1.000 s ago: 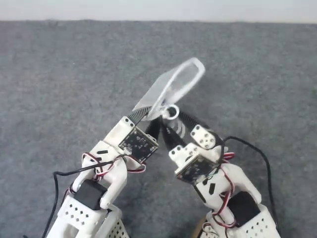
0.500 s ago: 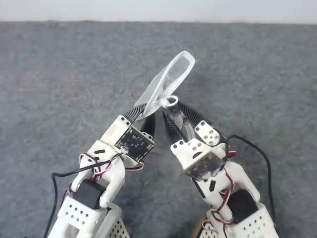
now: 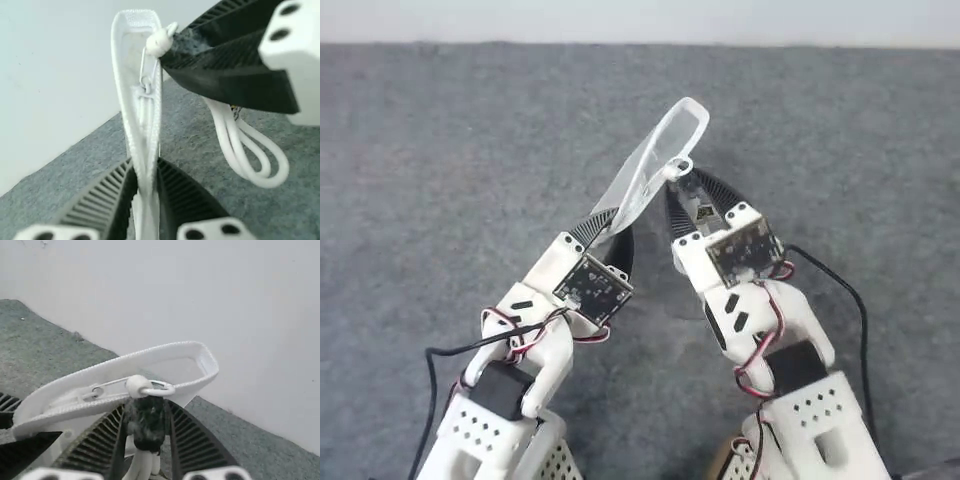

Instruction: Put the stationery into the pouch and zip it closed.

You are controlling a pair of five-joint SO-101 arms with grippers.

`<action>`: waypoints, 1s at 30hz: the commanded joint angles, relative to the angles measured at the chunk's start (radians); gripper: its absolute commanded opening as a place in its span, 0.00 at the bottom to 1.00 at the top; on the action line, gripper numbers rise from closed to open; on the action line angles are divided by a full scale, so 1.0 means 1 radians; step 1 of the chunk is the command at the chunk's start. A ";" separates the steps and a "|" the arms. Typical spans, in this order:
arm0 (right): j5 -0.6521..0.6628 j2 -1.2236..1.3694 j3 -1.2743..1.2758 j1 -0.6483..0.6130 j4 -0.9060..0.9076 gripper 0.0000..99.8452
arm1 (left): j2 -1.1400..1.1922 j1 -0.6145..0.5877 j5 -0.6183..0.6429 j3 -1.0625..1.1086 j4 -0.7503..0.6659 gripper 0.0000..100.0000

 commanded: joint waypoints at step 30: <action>-0.071 0.030 -0.077 0.183 -0.117 0.01 | -0.008 -0.021 -0.011 0.002 -0.009 0.01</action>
